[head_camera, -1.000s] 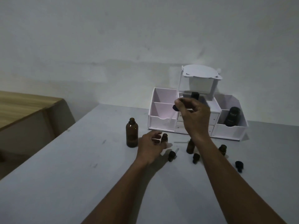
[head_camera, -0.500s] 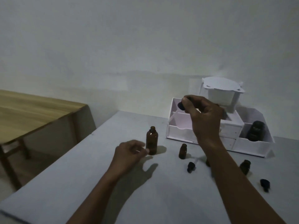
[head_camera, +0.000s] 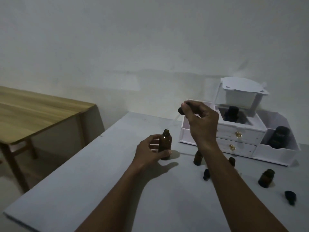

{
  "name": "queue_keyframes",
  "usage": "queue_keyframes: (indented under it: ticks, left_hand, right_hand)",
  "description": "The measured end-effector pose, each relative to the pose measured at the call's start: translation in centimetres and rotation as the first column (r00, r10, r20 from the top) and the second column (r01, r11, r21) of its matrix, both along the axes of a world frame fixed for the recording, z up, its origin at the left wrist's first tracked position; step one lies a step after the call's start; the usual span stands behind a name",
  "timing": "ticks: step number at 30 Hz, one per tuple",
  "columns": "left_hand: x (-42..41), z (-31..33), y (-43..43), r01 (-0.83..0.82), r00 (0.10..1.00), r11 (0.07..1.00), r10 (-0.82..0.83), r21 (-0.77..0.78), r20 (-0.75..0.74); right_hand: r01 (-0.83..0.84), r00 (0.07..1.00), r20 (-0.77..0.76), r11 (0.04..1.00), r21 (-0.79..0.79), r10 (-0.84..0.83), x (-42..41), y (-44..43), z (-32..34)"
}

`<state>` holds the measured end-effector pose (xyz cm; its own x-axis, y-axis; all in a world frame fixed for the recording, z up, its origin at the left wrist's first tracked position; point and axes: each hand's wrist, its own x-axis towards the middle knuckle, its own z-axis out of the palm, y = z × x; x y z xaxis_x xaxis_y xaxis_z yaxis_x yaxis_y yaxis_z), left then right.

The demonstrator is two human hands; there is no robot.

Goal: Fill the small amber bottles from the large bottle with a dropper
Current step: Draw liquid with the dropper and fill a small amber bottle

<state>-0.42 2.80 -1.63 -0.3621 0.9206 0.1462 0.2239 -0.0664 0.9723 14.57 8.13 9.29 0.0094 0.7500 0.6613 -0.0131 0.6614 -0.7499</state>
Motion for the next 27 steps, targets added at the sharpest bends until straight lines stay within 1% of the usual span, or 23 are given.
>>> queue_keyframes:
  ticks: [4,10,15,18,22,24,27]
  left_hand:
    - [0.1,0.2,0.5,-0.006,1.000,1.000,0.006,0.018,0.000]
    - [0.5,-0.4,1.2,-0.005,1.000,1.000,0.005,-0.010,0.009]
    - [0.2,-0.7,1.5,-0.003,1.000,1.000,0.003,-0.001,0.009]
    - [0.2,-0.7,1.5,0.002,1.000,1.000,-0.002,0.006,-0.017]
    - [0.1,-0.7,1.5,0.023,1.000,1.000,-0.023,0.011,-0.007]
    - [0.2,-0.7,1.3,0.032,0.999,0.999,-0.032,0.009,0.018]
    - [0.4,-0.8,1.1,0.028,0.994,1.000,-0.027,-0.007,0.101]
  right_hand:
    - [0.001,1.000,0.028,1.000,0.006,-0.001,-0.3,0.2,-0.1]
    - [-0.015,0.996,0.089,1.000,0.000,0.015,-0.9,0.8,-0.8]
    - [-0.034,0.990,0.138,0.999,-0.001,0.033,-1.5,1.3,-1.5]
    - [-0.048,0.979,0.196,0.999,-0.016,0.050,-1.8,1.4,-2.3]
    - [-0.053,0.957,0.281,0.997,-0.064,0.069,-2.2,1.7,-3.8]
    - [-0.043,0.946,0.319,0.996,-0.081,0.066,-2.3,1.9,-4.3]
    - [-0.035,0.929,0.365,0.995,-0.088,0.065,-2.4,2.0,-5.0]
